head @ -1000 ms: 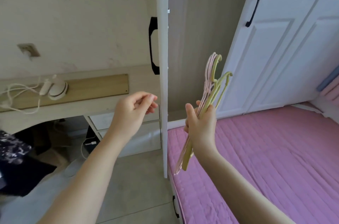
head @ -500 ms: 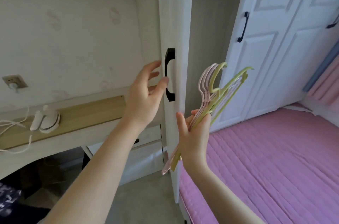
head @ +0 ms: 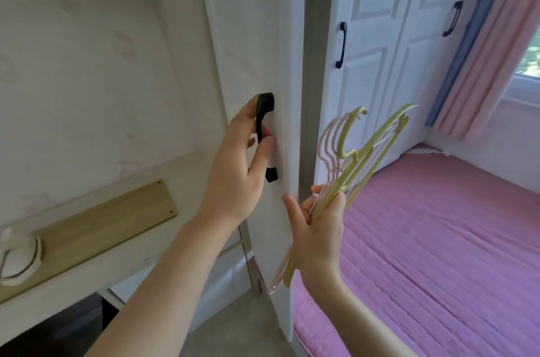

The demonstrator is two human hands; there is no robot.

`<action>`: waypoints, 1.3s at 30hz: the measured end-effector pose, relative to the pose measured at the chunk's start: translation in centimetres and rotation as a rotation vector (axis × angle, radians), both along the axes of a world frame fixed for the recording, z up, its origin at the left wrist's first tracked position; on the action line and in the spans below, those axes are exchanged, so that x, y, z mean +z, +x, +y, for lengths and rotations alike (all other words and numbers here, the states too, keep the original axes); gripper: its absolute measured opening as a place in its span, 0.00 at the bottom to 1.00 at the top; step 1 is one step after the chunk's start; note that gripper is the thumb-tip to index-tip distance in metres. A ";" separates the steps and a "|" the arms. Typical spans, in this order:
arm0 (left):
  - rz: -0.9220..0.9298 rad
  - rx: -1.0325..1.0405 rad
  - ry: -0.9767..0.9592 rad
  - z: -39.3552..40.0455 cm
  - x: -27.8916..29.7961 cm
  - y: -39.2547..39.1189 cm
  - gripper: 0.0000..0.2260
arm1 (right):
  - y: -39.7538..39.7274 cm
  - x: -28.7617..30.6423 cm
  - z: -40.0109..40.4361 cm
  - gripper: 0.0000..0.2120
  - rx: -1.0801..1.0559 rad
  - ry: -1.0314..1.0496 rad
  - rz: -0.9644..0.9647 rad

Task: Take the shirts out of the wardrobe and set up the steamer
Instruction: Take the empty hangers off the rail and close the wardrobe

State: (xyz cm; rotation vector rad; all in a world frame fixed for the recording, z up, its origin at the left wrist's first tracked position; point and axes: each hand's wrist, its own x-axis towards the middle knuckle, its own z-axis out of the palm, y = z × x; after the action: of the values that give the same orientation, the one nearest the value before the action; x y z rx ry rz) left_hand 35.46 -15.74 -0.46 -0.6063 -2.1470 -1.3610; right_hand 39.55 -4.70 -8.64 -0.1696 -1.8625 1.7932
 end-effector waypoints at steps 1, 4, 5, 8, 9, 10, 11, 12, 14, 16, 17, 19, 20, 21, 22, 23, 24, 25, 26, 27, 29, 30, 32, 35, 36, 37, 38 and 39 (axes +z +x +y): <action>0.004 -0.008 -0.006 0.2 -0.3 -0.2 0.21 | -0.1 0.0 0.1 0.17 -0.007 0.003 0.004; 0.004 -0.017 -0.037 0.5 -0.8 -0.8 0.21 | -0.2 0.0 0.6 0.18 -0.025 0.025 0.023; 0.012 -0.026 -0.055 0.6 -1.0 -1.1 0.22 | -0.3 0.0 0.8 0.18 -0.027 0.033 0.029; 0.052 -0.051 -0.095 1.4 -1.3 -1.6 0.24 | -0.7 0.0 1.8 0.17 -0.047 0.063 0.050; 0.063 -0.048 -0.093 1.8 -1.4 -1.8 0.24 | -0.8 0.0 2.0 0.17 -0.053 0.071 0.057; 0.080 -0.034 -0.088 2.2 -1.4 -2.0 0.24 | -0.9 0.0 2.3 0.16 -0.057 0.078 0.064; 0.106 -0.010 -0.083 2.8 -1.5 -2.2 0.24 | -1.1 0.0 2.7 0.16 -0.062 0.084 0.070; 0.134 0.022 -0.085 3.4 -1.5 -2.3 0.23 | -1.3 0.0 3.1 0.16 -0.069 0.089 0.074; 0.176 0.087 -0.117 4.5 -1.3 -2.5 0.22 | -1.7 0.1 4.0 0.15 -0.089 0.097 0.074; 0.177 0.119 -0.169 5.7 -1.2 -2.8 0.22 | -2.3 0.1 5.0 0.15 -0.108 0.103 0.060; 0.176 0.126 -0.191 6.1 -1.2 -3.1 0.23 | -2.7 0.1 5.5 0.14 -0.116 0.102 0.052; 0.200 0.146 -0.224 7.2 -1.5 -3.8 0.21 | -3.5 0.0 6.8 0.14 -0.130 0.098 0.049; 0.219 0.160 -0.238 7.7 -1.7 -4.2 0.18 | -4.0 0.0 7.4 0.14 -0.136 0.098 0.051; 0.237 0.176 -0.251 8.3 -1.9 -4.8 0.14 | -4.5 0.0 8.1 0.13 -0.140 0.100 0.049; 0.250 0.190 -0.265 8.9 -2.0 -5.3 0.09 | -5.0 0.0 8.7 0.13 -0.143 0.102 0.048; 0.263 0.201 -0.280 9.6 -2.0 -5.8 0.07 | -5.6 0.0 9.4 0.13 -0.149 0.104 0.048; 0.275 0.209 -0.294 10.2 -2.1 -6.4 0.06 | -6.2 0.0 10.1 0.13 -0.155 0.103 0.047; 0.283 0.216 -0.306 10.9 -2.1 -7.0 0.06 | -6.8 0.0 10.8 0.12 -0.161 0.098 0.044; 0.291 0.221 -0.318 11.5 -2.1 -7.5 0.07 | -7.4 0.0 11.5 0.12 -0.163 0.089 0.039; 0.299 0.223 -0.326 12.1 -2.1 -8.1 0.07 | -8.0 0.0 12.2 0.12 -0.164 0.077 0.035; 0.313 0.208 -0.313 13.2 -2.3 -9.4 0.10 | -9.4 -0.1 13.6 0.13 -0.160 0.050 0.024; 0.327 0.200 -0.302 13.6 -2.4 -10.1 0.12 | -10.2 -0.1 14.3 0.14 -0.157 0.039 0.019; 0.360 0.202 -0.308 14.5 -2.7 -11.6 0.19 | -11.7 -0.2 15.5 0.14 -0.153 0.035 0.015; 0.393 0.238 -0.376 15.8 -3.0 -13.8 0.27 | -13.9 -0.4 16.9 0.12 -0.161 0.067 0.025; 0.396 0.262 -0.407 16.2 -3.1 -14.6 0.29 | -14.8 -0.4 17.3 0.12 -0.162 0.080 0.033; 0.394 0.284 -0.436 16.7 -3.1 -15.3 0.30 | -15.6 -0.4 17.6 0.11 -0.160 0.091 0.043; 0.389 0.300 -0.463 17.1 -3.1 -15.9 0.31 | -16.4 -0.5 18.0 0.09 -0.158 0.100 0.056; 0.386 0.310 -0.485 17.5 -3.1 -16.6 0.32 | -17.3 -0.5 18.3 0.08 -0.159 0.108 0.072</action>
State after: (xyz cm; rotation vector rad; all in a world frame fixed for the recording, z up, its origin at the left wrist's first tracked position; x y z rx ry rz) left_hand 18.84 1.77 -3.57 -0.6208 -2.1322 -0.5073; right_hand 22.27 13.55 -9.13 -0.2041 -1.8355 1.5684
